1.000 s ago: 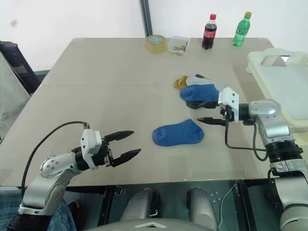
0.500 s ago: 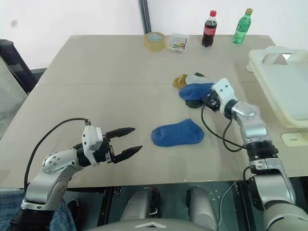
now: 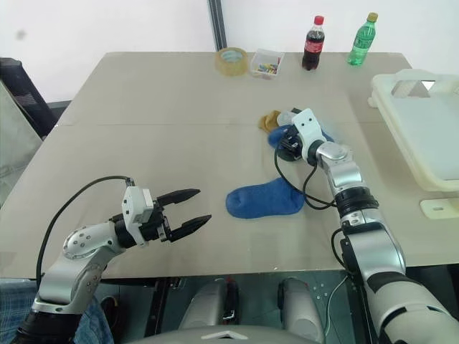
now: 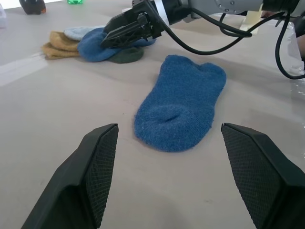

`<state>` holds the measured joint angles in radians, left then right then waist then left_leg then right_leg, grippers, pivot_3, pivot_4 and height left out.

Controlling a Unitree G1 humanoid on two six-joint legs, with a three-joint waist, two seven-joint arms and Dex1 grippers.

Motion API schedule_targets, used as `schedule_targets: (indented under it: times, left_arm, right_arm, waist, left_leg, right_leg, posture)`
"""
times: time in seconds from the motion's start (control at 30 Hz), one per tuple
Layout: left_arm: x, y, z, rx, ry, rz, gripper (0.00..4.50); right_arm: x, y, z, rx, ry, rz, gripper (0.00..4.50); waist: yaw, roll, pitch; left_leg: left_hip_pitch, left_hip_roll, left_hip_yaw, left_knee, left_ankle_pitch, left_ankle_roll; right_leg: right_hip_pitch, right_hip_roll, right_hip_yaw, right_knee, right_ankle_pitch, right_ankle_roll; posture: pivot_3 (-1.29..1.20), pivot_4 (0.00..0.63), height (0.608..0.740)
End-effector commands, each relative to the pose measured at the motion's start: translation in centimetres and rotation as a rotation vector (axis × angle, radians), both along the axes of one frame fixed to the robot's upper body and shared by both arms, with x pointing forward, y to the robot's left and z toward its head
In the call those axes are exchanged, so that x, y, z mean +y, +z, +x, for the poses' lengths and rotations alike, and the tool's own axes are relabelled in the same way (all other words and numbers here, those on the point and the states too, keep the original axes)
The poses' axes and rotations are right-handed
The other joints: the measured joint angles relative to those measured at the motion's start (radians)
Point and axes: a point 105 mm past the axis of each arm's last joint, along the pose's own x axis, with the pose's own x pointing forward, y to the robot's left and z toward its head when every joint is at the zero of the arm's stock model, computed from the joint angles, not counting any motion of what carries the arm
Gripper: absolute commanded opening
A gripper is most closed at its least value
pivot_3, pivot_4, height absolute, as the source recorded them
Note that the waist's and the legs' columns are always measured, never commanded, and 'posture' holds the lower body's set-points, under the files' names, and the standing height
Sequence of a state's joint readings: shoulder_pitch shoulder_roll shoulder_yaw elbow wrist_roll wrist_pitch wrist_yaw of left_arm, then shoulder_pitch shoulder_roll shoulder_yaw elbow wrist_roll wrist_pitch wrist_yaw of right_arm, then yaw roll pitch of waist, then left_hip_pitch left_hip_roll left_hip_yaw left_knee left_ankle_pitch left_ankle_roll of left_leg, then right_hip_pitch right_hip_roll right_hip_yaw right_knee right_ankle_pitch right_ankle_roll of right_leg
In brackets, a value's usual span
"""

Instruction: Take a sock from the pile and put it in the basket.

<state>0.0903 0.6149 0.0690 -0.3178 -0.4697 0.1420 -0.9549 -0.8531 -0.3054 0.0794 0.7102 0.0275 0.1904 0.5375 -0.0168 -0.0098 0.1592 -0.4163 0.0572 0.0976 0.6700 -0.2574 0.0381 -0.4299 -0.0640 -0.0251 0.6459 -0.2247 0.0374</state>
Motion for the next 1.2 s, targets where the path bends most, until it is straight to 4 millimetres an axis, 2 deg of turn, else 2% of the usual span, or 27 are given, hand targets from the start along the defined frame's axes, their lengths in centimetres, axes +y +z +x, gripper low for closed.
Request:
schedule_targets:
  times: [0.03,0.1,0.13,0.3,0.43,0.53,0.7,0.83,0.87,0.93,1.0,1.03,1.17,1.2]
  left_arm:
    - [0.0,0.7,-0.3,-0.042,0.004,0.000,3.70]
    - [0.1,0.5,-0.4,-0.040,0.007,0.000,3.70]
    - [0.1,0.4,-0.5,-0.039,0.007,0.000,3.70]
    - [0.5,-0.2,-0.7,-0.035,0.010,0.005,3.70]
    - [0.6,-0.4,-0.8,-0.037,0.008,0.008,3.70]
    - [0.7,-0.4,-0.8,-0.038,0.006,0.010,3.70]
    - [0.6,-0.3,-0.7,-0.041,0.000,0.010,3.70]
    - [0.7,-0.3,-0.6,-0.041,0.005,0.008,3.70]
    - [0.7,-0.3,-0.7,-0.040,0.006,0.008,3.70]
    - [0.7,-0.3,-0.7,-0.037,0.011,0.007,3.70]
    - [0.8,-0.3,-0.6,-0.032,0.027,0.003,3.70]
    - [0.9,-0.3,-0.6,-0.030,0.035,0.000,3.70]
    - [0.9,-0.2,-0.7,-0.026,0.038,-0.001,3.70]
    - [0.9,-0.2,-0.7,-0.026,0.040,0.001,3.70]
  right_arm:
    - [0.7,2.1,0.3,-0.087,0.031,-0.001,1.25]
    - [0.8,2.1,0.3,-0.096,0.039,-0.010,0.20]
    - [0.8,2.1,0.3,-0.103,0.040,-0.017,0.08]
    - [1.6,2.8,-0.1,-0.156,0.081,-0.029,0.08]
    - [3.1,3.7,-1.0,-0.154,0.167,-0.004,0.08]
    - [5.1,3.4,-2.7,-0.083,0.264,0.004,0.08]
    - [9.9,2.0,-6.3,0.081,0.389,0.039,0.08]
    - [12.7,0.7,-8.3,0.142,0.425,0.046,0.08]
    - [13.3,0.5,-8.7,0.144,0.435,0.038,0.52]
    - [14.4,0.6,-9.4,0.126,0.484,0.035,0.97]
    - [14.8,0.9,-9.8,0.113,0.512,0.042,1.75]
    - [14.7,1.2,-9.7,0.101,0.506,0.052,2.09]
    - [13.2,2.7,-9.3,0.056,0.481,0.064,4.07]
    - [12.6,3.2,-9.2,0.051,0.475,0.071,4.07]
  waist:
    - [0.000,0.000,0.000]
    - [0.000,0.000,0.000]
    - [0.000,0.000,0.000]
    - [-0.001,0.000,0.000]
    - [-0.001,0.000,0.000]
    - [-0.001,0.000,0.000]
    - [0.000,0.000,0.000]
    - [0.000,0.000,0.000]
    - [0.000,0.000,0.000]
    - [0.001,0.000,0.000]
    - [0.001,0.000,0.000]
    - [0.001,0.000,0.000]
    - [0.001,0.000,0.000]
    - [0.001,0.000,0.000]
  left_leg:
    - [0.000,0.000,0.000,0.000,0.000,0.000]
    - [0.000,0.000,0.000,0.000,0.000,0.000]
    - [0.000,0.000,0.000,0.000,0.000,0.000]
    - [0.000,0.000,0.000,0.000,0.000,0.000]
    - [0.000,0.000,0.001,0.000,0.000,0.000]
    - [0.000,0.000,0.000,0.000,0.000,0.000]
    - [0.000,0.001,0.000,0.000,0.000,0.000]
    - [0.000,0.000,0.000,0.001,0.000,0.000]
    - [0.001,0.000,0.000,0.001,0.000,0.000]
    - [0.001,0.000,-0.001,0.001,0.000,-0.001]
    - [0.001,0.000,-0.001,0.002,0.000,-0.001]
    - [0.001,0.000,-0.001,0.002,0.000,-0.001]
    - [0.001,0.000,-0.001,0.002,0.001,-0.001]
    - [0.001,0.000,-0.001,0.002,0.001,-0.001]
  right_leg:
    - [0.000,0.000,0.000,0.000,0.000,0.000]
    - [0.000,0.000,0.000,0.000,0.000,0.000]
    - [0.000,0.000,0.000,0.000,0.000,0.000]
    - [0.000,0.000,0.000,0.000,0.000,0.000]
    - [0.000,0.000,0.000,0.001,0.000,0.000]
    - [-0.001,0.000,0.000,0.001,0.000,0.000]
    - [-0.001,0.000,0.000,0.003,0.000,0.000]
    - [-0.002,0.000,-0.001,0.006,0.000,0.000]
    - [-0.002,0.000,-0.001,0.006,0.000,0.000]
    - [-0.002,0.000,-0.001,0.007,0.000,0.000]
    - [-0.002,0.000,-0.001,0.007,0.000,0.000]
    - [-0.002,0.000,-0.001,0.007,0.000,0.000]
    - [-0.002,0.000,-0.001,0.007,0.000,0.000]
    - [-0.002,0.000,-0.001,0.007,0.000,0.000]
  posture:
    - [0.00,0.150,0.740]
    - [0.00,0.150,0.740]
    - [0.00,0.150,0.740]
    - [0.00,0.150,0.740]
    - [0.00,0.150,0.740]
    - [0.00,0.150,0.740]
    - [0.00,0.150,0.740]
    - [0.00,0.150,0.740]
    - [0.00,0.150,0.740]
    - [0.00,0.150,0.740]
    - [0.00,0.150,0.740]
    - [0.00,0.150,0.740]
    - [0.00,0.150,0.740]
    - [0.00,0.150,0.740]
